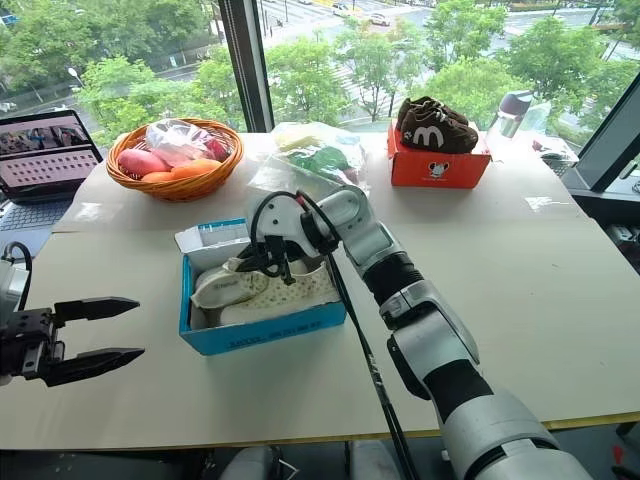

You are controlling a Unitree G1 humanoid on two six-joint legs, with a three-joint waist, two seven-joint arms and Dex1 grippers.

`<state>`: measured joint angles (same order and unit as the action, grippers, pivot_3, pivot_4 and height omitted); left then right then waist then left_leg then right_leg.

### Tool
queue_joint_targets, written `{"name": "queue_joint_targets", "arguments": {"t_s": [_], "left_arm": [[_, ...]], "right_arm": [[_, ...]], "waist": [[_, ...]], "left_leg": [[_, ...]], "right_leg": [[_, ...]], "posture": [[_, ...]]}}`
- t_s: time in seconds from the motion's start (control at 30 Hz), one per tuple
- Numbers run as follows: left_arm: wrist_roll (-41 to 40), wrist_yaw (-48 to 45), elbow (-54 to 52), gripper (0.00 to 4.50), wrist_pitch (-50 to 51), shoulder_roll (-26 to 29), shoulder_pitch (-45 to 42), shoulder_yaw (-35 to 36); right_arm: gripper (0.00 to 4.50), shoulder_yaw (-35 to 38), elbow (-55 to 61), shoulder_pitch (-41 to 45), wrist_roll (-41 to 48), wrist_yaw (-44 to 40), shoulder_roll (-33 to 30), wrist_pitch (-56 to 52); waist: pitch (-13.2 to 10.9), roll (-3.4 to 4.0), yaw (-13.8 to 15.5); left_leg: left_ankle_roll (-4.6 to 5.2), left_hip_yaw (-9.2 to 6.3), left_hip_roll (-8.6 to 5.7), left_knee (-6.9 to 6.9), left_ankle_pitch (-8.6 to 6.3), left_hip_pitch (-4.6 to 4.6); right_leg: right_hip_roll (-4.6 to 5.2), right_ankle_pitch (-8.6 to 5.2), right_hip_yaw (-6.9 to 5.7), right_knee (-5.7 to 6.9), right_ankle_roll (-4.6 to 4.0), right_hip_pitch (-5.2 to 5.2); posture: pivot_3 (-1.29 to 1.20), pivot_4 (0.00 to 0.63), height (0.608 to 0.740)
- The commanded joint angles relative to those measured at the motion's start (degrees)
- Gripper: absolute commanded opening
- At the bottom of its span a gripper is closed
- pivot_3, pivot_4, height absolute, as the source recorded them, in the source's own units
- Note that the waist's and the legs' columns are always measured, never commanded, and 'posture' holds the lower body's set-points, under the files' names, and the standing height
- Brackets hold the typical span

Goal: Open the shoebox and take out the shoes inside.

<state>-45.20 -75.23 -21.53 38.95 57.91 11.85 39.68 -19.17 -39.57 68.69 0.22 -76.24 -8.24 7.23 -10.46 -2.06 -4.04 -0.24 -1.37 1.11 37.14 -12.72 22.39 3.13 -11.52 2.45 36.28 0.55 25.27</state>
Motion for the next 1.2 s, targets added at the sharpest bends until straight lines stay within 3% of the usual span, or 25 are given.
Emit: {"name": "queue_joint_targets", "arguments": {"t_s": [0.03,0.23,0.53,0.6,0.7,1.0,1.1,1.2], "left_arm": [[-0.5,0.0,0.1,4.50,-0.9,0.2,-0.6,0.2],[-0.4,0.1,0.3,4.50,-1.1,0.3,-1.0,-0.4],[-0.3,0.2,0.5,4.50,-1.3,0.3,-2.1,-1.4],[-0.3,0.1,0.6,4.50,-1.3,0.4,-2.2,-1.4],[-0.3,0.1,0.7,4.50,-1.2,0.5,-2.6,-1.7],[0.1,1.0,1.4,4.50,-1.6,0.3,-5.4,-5.0],[0.0,1.5,1.7,4.50,-1.7,0.1,-6.9,-6.2],[0.0,2.1,1.7,4.50,-1.8,0.0,-8.3,-7.6]], "right_arm": [[0.20,3.6,5.0,1.5,3.0,1.4,-0.8,-1.2],[0.20,5.5,7.3,1.0,4.8,3.9,-0.6,-6.4],[0.20,-0.7,19.5,-9.8,4.9,-2.9,-5.4,-15.1],[0.20,4.6,16.6,-5.7,6.6,5.1,-2.8,-17.8],[0.20,7.5,16.5,-4.4,7.3,10.1,-1.5,-18.6],[0.20,8.2,21.1,-4.2,9.1,10.7,-2.6,-20.9],[0.20,3.6,24.6,-8.2,7.5,6.6,-4.1,-20.3],[0.20,6.4,20.5,-5.6,7.5,12.1,-2.6,-19.5]], "waist": [[0.0,0.00,0.0],[0.0,0.00,0.0],[0.0,-0.01,0.4],[0.0,-0.01,0.2],[0.0,-0.01,-0.1],[0.0,-0.01,0.1],[0.0,-0.01,0.2],[0.0,-0.01,0.0]], "left_leg": [[0.00,0.00,0.00,0.00,0.00,0.00],[0.00,0.00,-0.02,0.00,0.00,0.01],[0.00,-0.01,-0.07,-0.02,0.00,0.05],[0.00,-0.01,-0.09,-0.02,0.00,0.05],[-0.05,0.00,-0.04,0.00,0.03,0.04],[-0.07,-0.04,0.00,-0.01,0.05,0.07],[-0.07,-0.04,-0.01,-0.02,0.05,0.11],[-0.08,-0.04,-0.01,-0.04,0.04,0.10]], "right_leg": [[0.00,0.00,0.00,0.00,0.00,0.00],[0.02,0.00,0.00,-0.02,0.00,0.00],[0.06,-0.01,-0.02,-0.09,0.01,-0.04],[0.08,-0.01,-0.01,-0.09,0.02,-0.03],[0.02,0.02,0.00,-0.02,-0.02,0.05],[-0.03,0.02,-0.01,-0.04,-0.04,0.02],[-0.02,0.01,-0.01,-0.05,-0.04,0.04],[-0.02,0.01,-0.02,-0.08,-0.03,0.03]], "posture": [[0.00,0.150,0.740],[0.00,0.150,0.740],[0.00,0.150,0.740],[0.00,0.150,0.740],[0.00,0.150,0.740],[0.00,0.150,0.740],[0.00,0.150,0.740],[0.00,0.150,0.740]]}}
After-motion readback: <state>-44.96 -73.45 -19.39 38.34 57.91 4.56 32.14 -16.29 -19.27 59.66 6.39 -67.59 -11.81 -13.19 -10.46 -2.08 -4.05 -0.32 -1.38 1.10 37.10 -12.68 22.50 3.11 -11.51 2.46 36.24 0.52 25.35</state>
